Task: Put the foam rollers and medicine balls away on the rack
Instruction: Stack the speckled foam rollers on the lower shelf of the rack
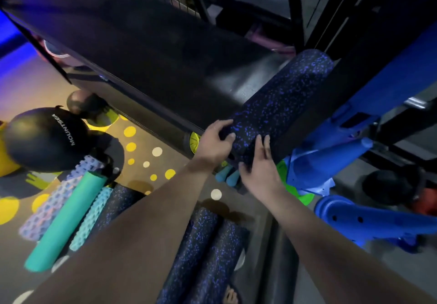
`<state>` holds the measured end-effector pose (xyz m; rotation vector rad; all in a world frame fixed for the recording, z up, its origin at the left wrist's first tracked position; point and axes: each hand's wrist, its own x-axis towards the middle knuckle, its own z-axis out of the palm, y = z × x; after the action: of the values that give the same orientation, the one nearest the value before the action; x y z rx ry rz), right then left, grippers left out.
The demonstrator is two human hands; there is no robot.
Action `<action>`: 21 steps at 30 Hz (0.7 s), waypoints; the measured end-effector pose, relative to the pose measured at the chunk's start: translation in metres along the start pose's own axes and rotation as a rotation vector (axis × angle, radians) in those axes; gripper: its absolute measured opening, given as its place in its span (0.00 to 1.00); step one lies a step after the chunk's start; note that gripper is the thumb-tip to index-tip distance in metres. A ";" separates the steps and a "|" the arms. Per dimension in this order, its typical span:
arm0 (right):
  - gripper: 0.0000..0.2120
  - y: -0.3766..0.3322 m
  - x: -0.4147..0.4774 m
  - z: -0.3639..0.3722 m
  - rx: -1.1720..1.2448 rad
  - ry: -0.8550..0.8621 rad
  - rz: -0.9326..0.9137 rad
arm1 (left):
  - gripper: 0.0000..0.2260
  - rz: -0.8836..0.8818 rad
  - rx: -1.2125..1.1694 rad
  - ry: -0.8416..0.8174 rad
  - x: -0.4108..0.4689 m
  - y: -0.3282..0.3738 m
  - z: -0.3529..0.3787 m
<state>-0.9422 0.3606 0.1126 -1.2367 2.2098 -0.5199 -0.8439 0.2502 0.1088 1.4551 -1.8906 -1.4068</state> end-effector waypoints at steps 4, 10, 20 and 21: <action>0.36 0.005 0.024 0.014 -0.038 0.023 0.029 | 0.19 0.024 0.027 0.047 0.010 0.008 0.007; 0.36 0.008 0.013 0.014 -0.133 0.201 -0.075 | 0.22 -0.010 0.120 0.106 -0.005 0.006 0.008; 0.20 0.051 -0.098 0.083 -0.013 0.161 -0.100 | 0.19 -0.338 -0.105 0.370 -0.100 -0.120 -0.036; 0.20 0.059 -0.115 0.107 -0.003 0.053 -0.027 | 0.18 -0.406 -0.074 0.324 -0.124 -0.151 -0.040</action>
<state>-0.8644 0.4824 0.0271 -1.2692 2.2419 -0.5663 -0.6876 0.3445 0.0295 1.9703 -1.3843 -1.2850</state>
